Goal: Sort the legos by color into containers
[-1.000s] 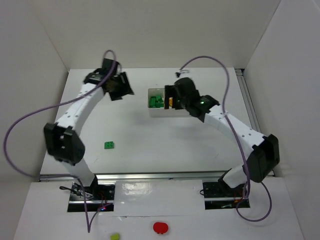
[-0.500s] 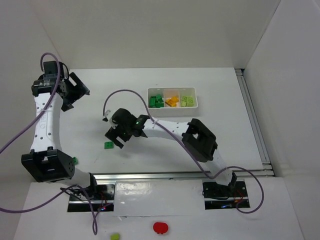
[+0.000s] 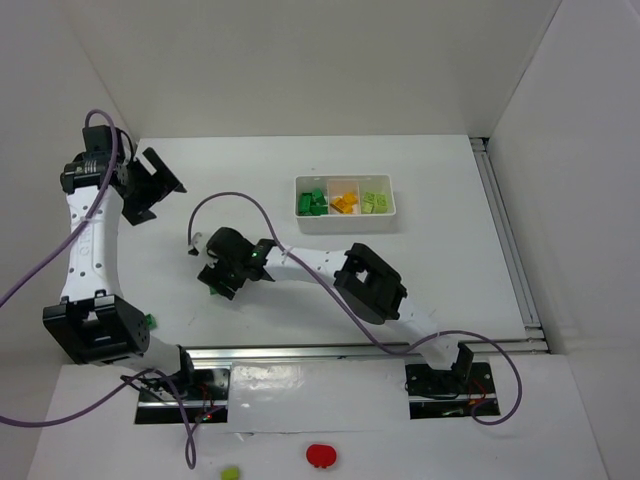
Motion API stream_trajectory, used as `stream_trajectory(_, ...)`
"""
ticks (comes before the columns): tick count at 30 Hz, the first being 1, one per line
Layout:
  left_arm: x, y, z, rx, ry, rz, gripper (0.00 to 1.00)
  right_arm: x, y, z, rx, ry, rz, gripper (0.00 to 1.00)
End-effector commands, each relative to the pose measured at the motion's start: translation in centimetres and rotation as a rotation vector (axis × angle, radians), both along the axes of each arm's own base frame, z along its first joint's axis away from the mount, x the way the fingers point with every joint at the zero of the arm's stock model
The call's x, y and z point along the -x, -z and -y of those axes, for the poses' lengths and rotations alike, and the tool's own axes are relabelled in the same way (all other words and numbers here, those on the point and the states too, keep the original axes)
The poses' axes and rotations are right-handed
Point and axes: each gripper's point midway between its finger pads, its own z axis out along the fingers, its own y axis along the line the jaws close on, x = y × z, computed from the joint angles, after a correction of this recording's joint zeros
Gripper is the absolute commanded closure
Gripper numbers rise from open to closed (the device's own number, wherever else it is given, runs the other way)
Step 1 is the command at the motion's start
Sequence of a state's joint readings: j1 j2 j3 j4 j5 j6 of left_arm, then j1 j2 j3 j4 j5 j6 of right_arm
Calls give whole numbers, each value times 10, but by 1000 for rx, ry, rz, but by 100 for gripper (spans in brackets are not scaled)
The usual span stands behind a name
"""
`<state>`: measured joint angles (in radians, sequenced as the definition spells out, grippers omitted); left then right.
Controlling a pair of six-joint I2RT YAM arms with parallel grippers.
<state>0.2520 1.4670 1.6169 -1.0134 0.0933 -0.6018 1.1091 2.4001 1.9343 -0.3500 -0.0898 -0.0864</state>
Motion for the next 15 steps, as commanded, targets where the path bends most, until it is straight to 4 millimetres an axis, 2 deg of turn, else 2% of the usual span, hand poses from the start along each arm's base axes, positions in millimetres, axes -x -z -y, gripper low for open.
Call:
stream_trajectory(1,0,1,6,24,39,14,0,0,9,-12,-13,24,-2,32)
stream_trajectory(3,1,4,7,33,44,7,0,-3,6,-14,-19,30,8,47)
stream_trajectory(4,1,4,7,33,44,7,0,-4,-5,-17,-42,30,19,53)
stream_trajectory(5,-1,3,7,25,52,16,0,0,-6,-17,-38,29,26,62)
stream_trajectory(6,0,7,7,28,52,6,0,-3,-5,-13,-21,46,37,67)
stream_trajectory(7,-2,6,7,25,52,14,0,-7,-25,-17,-52,57,62,71)
stream_trajectory(8,-1,9,8,35,57,7,0,-8,-35,-17,-54,70,86,72)
stream_trajectory(9,-1,9,8,35,57,7,0,-10,-53,-18,-78,78,104,72)
stream_trajectory(12,-2,11,10,42,63,11,0,-12,-67,-13,-93,88,134,72)
stream_trajectory(13,-2,10,11,49,68,13,0,-14,-74,-13,-107,95,147,68)
stream_trajectory(14,-3,13,11,52,68,4,0,-15,-74,-13,-103,87,155,59)
stream_trajectory(15,-3,13,11,52,68,4,0,-12,-67,-12,-88,78,141,43)
